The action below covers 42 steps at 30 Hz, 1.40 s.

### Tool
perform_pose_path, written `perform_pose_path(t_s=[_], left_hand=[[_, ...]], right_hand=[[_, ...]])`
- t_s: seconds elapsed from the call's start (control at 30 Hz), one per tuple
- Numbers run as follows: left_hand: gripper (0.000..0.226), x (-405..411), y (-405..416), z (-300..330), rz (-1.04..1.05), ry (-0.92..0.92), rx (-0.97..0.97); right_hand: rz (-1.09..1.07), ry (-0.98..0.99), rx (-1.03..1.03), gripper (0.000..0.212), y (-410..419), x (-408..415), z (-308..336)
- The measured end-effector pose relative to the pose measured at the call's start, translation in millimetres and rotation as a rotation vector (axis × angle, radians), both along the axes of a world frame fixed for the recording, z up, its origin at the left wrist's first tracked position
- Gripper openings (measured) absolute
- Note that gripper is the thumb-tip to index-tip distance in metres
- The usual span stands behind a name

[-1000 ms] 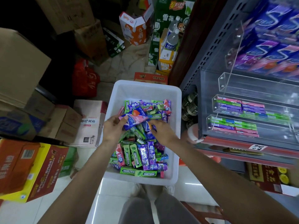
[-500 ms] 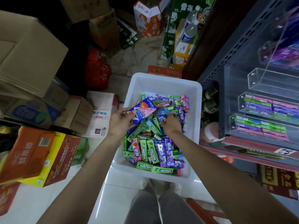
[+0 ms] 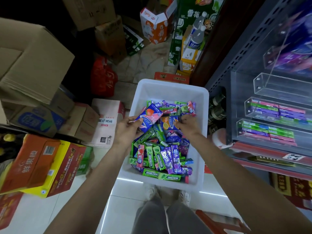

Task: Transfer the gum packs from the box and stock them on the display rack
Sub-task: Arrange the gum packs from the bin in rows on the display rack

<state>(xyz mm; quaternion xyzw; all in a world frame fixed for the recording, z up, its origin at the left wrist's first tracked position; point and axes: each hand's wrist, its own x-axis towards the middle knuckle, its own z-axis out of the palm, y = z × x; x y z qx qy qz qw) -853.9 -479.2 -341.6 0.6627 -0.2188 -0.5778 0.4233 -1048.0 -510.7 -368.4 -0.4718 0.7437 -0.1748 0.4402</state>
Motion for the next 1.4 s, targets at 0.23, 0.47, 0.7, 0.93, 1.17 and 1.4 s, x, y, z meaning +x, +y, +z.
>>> perform_pose_path(t_s=[0.23, 0.47, 0.7, 0.93, 1.17, 1.4], left_hand=[[0.009, -33, -13, 41, -0.063, 0.178, -0.083], [0.011, -106, -42, 111, -0.185, 0.307, -0.251], [0.014, -242, -52, 174, -0.359, 0.337, -0.415], [0.026, -372, -57, 203, -0.346, 0.132, -0.553], [0.022, -426, -65, 216, -0.184, -0.065, -0.637], [0.021, -438, -74, 234, -0.276, -0.148, -0.709]], right_hand=[[-0.291, -0.569, -0.028, 0.006, 16, -41, 78], [-0.372, -0.981, -0.172, 0.018, 12, -114, 163], [-0.305, -1.058, -0.390, 0.024, 20, -238, 213], [-0.285, -0.865, -0.541, 0.025, 25, -369, 242], [-0.318, -0.868, -0.534, 0.040, 23, -430, 248], [-0.290, -0.862, -0.515, 0.029, 16, -448, 253]])
